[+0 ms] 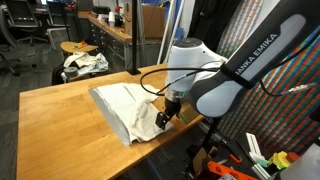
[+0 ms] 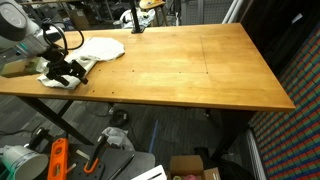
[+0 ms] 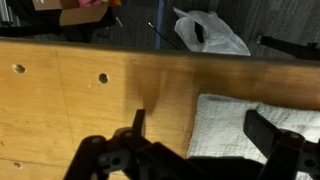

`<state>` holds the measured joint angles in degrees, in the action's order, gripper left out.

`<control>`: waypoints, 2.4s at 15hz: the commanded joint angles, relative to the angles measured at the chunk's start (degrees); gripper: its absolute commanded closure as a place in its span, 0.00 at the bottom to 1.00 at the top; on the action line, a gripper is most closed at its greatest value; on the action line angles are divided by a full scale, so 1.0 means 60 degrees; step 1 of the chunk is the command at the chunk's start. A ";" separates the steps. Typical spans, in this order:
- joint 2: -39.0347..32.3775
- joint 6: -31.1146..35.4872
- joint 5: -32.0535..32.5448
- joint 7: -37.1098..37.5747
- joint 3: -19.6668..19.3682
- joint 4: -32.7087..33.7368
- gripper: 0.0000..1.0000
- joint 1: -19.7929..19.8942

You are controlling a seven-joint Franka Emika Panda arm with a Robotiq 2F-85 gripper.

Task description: Fold the cloth once

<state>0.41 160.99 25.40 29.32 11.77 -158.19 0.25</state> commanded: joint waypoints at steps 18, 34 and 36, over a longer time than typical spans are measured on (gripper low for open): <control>-0.0141 0.0459 0.3268 0.2324 -0.0980 0.0035 0.00 0.0513; 0.0456 0.0975 -0.3266 -0.2110 -0.1165 0.0670 0.00 -0.0184; 0.0637 0.0709 -0.4375 -0.2860 -0.1239 0.1183 0.00 -0.0269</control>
<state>1.59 167.57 7.06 18.06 5.45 -154.71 0.20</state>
